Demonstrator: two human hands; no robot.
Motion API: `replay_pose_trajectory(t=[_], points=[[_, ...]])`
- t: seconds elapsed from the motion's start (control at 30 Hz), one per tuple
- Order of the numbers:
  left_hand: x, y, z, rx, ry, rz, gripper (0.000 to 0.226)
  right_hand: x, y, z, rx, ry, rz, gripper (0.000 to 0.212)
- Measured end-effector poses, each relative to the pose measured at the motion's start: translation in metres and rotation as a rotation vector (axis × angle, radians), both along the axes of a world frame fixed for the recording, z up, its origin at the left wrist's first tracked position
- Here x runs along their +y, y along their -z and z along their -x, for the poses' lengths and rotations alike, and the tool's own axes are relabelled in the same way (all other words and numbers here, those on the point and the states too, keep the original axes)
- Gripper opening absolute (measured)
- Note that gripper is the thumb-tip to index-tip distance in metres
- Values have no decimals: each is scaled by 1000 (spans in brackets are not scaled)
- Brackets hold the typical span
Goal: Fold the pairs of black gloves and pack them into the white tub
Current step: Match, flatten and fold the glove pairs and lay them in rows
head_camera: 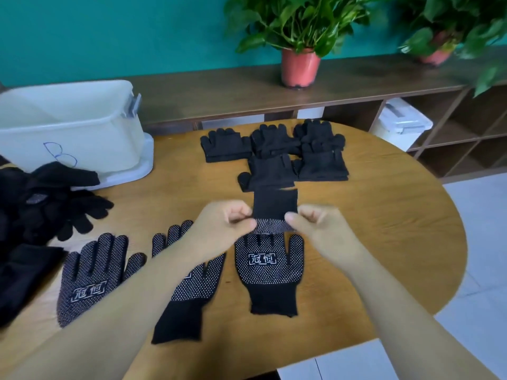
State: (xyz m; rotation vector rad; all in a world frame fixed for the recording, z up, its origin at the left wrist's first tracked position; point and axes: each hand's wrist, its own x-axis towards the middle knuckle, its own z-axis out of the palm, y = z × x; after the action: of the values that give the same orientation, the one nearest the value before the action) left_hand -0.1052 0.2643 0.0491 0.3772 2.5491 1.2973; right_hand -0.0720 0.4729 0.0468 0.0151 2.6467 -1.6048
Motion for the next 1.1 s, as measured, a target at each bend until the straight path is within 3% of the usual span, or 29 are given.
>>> replay_pose_trajectory(t=[0.1,0.17,0.33,0.57,0.77,0.93,1.1], points=[[-4,30,-27,98,-8,69,24,-2,41,-34,47,16,-85,29],[-9,49,-40,223,-40,127,14,-7,61,-51,152,13,-177,12],[-21,78,-50,485,76,235,29,-16,81,-65,403,27,-363,34],[-23,82,-54,651,91,269,14,-11,89,-76,561,-54,-518,53],[-23,85,-57,723,70,296,15,-18,92,-77,731,-14,-660,40],[-25,85,-56,736,83,316,20,-17,95,-78,741,-13,-697,36],[-25,83,-56,769,115,339,21,-16,92,-80,654,-49,-679,57]])
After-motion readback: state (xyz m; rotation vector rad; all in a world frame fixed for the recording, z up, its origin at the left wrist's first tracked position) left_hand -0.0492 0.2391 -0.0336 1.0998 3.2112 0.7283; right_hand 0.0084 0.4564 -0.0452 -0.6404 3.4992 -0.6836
